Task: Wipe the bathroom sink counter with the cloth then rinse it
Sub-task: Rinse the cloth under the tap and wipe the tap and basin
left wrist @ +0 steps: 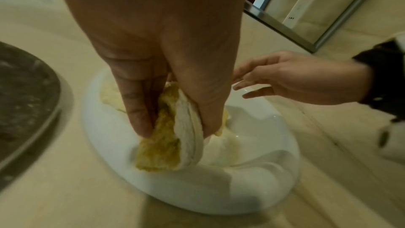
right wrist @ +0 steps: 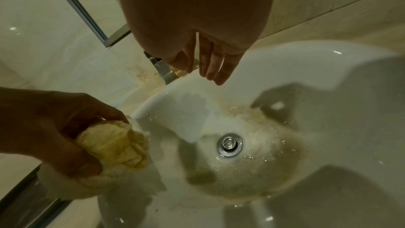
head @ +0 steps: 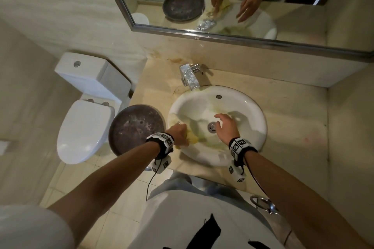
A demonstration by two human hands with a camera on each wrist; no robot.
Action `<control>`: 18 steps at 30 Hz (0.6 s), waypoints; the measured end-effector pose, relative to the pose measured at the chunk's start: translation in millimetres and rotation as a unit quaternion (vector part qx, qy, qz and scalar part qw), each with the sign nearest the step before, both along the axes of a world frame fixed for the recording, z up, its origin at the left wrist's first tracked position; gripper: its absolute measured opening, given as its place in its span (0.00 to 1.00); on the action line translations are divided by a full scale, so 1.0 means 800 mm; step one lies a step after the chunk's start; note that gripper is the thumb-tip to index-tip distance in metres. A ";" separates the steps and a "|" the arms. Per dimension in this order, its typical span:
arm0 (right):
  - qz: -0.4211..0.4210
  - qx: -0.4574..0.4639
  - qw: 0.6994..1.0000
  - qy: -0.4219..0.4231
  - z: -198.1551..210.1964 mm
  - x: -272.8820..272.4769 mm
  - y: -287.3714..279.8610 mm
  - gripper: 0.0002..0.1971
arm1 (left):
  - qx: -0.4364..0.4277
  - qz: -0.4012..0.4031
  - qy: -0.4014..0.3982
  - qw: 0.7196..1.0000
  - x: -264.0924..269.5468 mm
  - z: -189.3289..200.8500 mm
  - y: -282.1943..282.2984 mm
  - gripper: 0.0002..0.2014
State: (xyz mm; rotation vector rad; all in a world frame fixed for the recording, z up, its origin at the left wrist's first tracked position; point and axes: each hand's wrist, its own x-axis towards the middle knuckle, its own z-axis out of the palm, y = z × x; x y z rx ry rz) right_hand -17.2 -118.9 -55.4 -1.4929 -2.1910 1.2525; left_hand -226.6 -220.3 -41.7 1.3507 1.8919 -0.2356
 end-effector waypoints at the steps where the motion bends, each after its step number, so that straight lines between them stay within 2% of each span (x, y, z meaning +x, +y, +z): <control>1: 0.000 -0.003 1.000 -0.001 -0.001 0.003 0.000 0.16 | 0.004 -0.015 -0.010 1.000 0.011 -0.002 -0.002 0.26; 5: 0.033 -0.047 0.998 0.020 -0.006 0.015 -0.002 0.16 | 0.084 -0.025 -0.055 0.995 0.053 0.003 -0.002 0.30; 8: 0.026 -0.145 0.987 0.070 -0.006 0.021 -0.008 0.15 | 0.164 -0.004 -0.141 0.976 0.077 0.013 0.009 0.33; 9: -0.002 -0.193 0.976 0.098 -0.003 0.024 -0.009 0.15 | 0.185 0.007 -0.173 0.967 0.083 0.018 0.013 0.35; 11: -0.083 -0.300 0.935 0.170 0.013 0.028 -0.009 0.16 | 0.218 0.034 -0.218 0.951 0.089 0.023 0.022 0.38; 13: -0.129 -0.385 0.886 0.222 0.027 0.037 -0.004 0.16 | 0.244 0.052 -0.220 0.943 0.091 0.029 0.032 0.39; 14: -0.136 -0.409 0.871 0.234 0.033 0.040 -0.002 0.17 | 0.259 0.052 -0.210 0.941 0.091 0.033 0.037 0.38; 16: -0.142 -0.429 0.859 0.241 0.037 0.045 -0.001 0.17 | 0.289 0.041 -0.191 0.937 0.090 0.037 0.047 0.33; 18: -0.152 -0.416 0.863 0.244 0.038 0.045 0.004 0.15 | 0.282 0.030 -0.162 0.945 0.089 0.038 0.055 0.33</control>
